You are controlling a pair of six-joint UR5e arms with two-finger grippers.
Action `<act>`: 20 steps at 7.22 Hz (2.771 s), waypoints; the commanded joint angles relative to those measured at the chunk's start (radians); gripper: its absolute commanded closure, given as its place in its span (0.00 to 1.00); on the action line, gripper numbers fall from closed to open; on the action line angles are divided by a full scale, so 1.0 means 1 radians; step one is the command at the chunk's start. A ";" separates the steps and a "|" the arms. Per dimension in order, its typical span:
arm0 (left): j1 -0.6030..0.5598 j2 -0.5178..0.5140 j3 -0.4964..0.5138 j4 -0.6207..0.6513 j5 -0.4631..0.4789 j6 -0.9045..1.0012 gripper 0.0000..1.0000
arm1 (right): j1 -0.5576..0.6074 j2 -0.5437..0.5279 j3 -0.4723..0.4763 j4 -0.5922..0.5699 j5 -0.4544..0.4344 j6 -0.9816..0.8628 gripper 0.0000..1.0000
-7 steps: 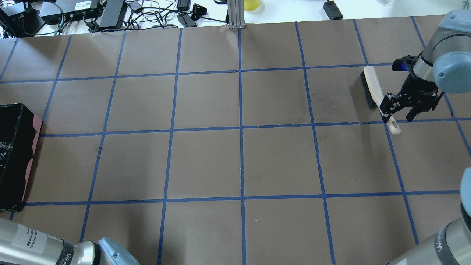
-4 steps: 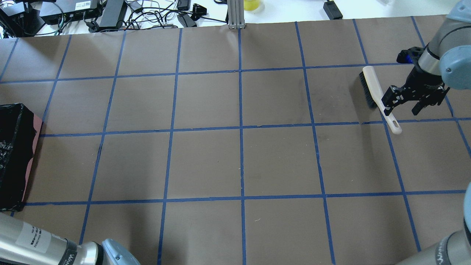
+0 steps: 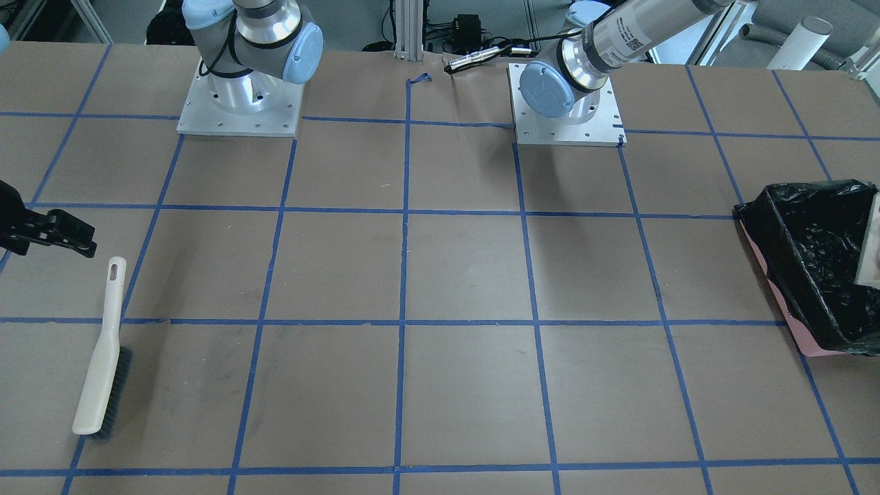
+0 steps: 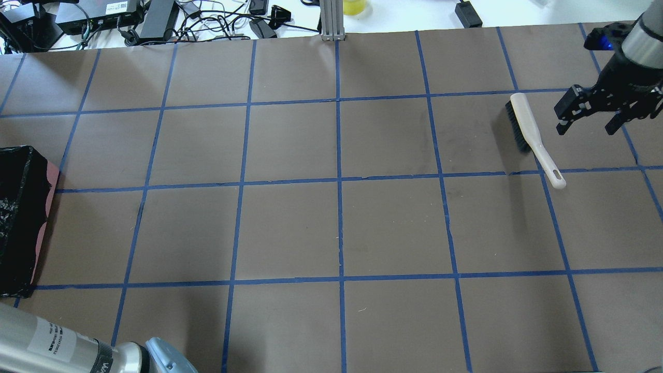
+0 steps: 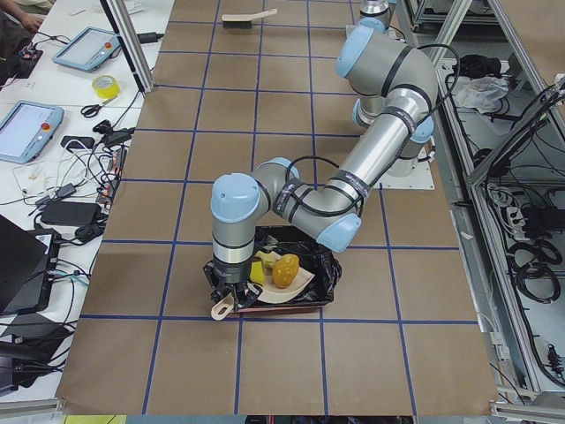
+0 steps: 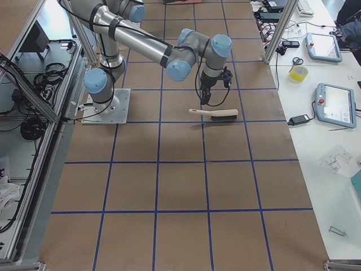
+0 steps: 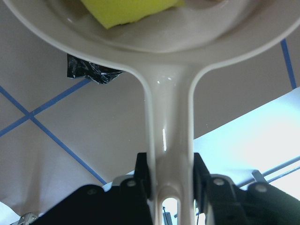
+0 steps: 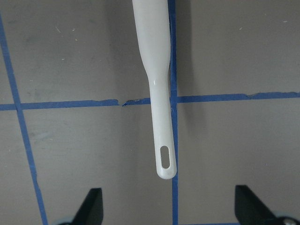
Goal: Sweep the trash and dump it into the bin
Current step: 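Tilt the dustpan over the bin with the left gripper while the right releases the brush, then hold the dustpan inverted over the bin with the left gripper to empty it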
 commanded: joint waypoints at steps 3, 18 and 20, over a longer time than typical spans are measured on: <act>0.009 0.159 -0.268 0.253 -0.026 0.121 0.99 | 0.146 -0.085 -0.153 0.201 0.007 0.213 0.00; 0.024 0.428 -0.764 0.975 -0.095 0.232 1.00 | 0.414 -0.251 -0.018 0.015 0.027 0.336 0.00; 0.024 0.446 -0.809 1.071 -0.094 0.230 1.00 | 0.414 -0.252 -0.019 0.015 0.027 0.339 0.00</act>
